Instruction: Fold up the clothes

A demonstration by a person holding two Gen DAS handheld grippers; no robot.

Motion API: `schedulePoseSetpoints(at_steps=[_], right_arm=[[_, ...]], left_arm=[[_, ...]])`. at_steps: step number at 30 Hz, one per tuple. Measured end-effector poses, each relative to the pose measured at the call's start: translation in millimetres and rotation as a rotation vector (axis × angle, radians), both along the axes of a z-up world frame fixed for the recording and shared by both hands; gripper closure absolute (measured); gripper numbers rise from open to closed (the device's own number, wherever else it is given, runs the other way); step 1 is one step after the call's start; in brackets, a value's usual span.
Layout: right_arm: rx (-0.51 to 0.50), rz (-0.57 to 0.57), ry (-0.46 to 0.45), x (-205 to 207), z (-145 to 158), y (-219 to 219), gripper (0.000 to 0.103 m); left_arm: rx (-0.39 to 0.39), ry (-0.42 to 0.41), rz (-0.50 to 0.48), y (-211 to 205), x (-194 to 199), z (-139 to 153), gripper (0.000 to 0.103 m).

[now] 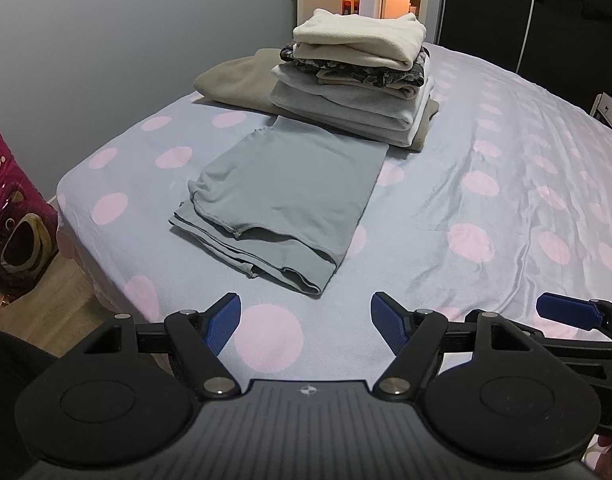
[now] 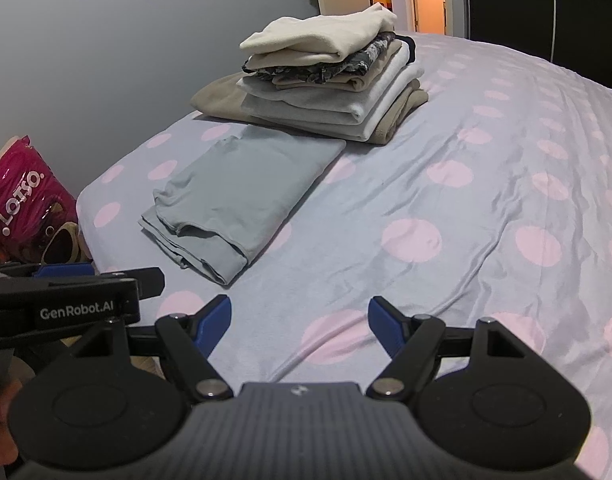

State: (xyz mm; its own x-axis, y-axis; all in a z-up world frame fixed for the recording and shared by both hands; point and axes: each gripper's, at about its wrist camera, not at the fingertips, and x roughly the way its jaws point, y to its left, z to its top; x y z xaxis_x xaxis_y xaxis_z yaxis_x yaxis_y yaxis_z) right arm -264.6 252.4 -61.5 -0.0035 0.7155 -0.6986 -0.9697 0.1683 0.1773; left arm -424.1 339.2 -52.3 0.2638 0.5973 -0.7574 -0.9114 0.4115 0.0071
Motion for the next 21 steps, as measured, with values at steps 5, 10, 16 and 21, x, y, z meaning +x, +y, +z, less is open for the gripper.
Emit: schedulePoseSetpoints(at_steps=[5, 10, 16, 21], right_arm=[[0.004, -0.001, -0.006, 0.8, 2.1, -0.9, 0.025], [0.009, -0.003, -0.006, 1.7, 4.1, -1.2, 0.025], [0.012, -0.004, -0.006, 2.5, 5.7, -1.4, 0.025], [0.014, -0.004, -0.005, 3.4, 7.0, -1.5, 0.025]], left_arm=[[0.007, 0.002, -0.004, 0.1, 2.5, 2.7, 0.034], [0.014, 0.003, -0.005, -1.4, 4.4, 4.9, 0.035], [0.013, -0.001, -0.007, -2.9, 5.6, 6.4, 0.037], [0.018, 0.001, -0.01, -3.8, 7.0, 7.6, 0.037]])
